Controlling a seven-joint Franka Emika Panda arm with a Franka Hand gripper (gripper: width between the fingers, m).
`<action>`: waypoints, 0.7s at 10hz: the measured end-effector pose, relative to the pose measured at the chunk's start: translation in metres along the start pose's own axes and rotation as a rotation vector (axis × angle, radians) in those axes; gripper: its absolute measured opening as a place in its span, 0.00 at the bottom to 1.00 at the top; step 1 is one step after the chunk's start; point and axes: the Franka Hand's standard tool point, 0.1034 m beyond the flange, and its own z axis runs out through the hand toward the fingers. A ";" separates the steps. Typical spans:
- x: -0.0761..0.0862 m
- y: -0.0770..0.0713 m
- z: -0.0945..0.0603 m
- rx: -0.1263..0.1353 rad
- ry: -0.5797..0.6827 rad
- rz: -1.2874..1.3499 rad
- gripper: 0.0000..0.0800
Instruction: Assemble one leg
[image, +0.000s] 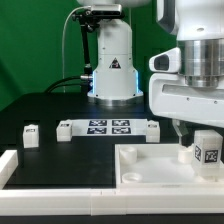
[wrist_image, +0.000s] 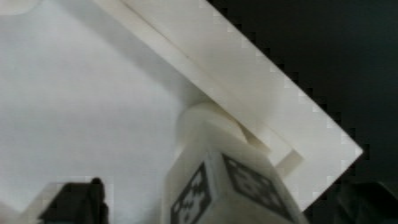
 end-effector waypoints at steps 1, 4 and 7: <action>0.000 0.000 0.000 -0.003 0.002 -0.122 0.81; 0.002 0.001 -0.001 -0.009 0.006 -0.417 0.81; 0.005 -0.002 -0.004 -0.023 0.018 -0.752 0.81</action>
Offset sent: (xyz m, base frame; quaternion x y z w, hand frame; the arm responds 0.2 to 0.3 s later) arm 0.0008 0.0014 0.0009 -0.0019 -0.0072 -0.2799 0.9600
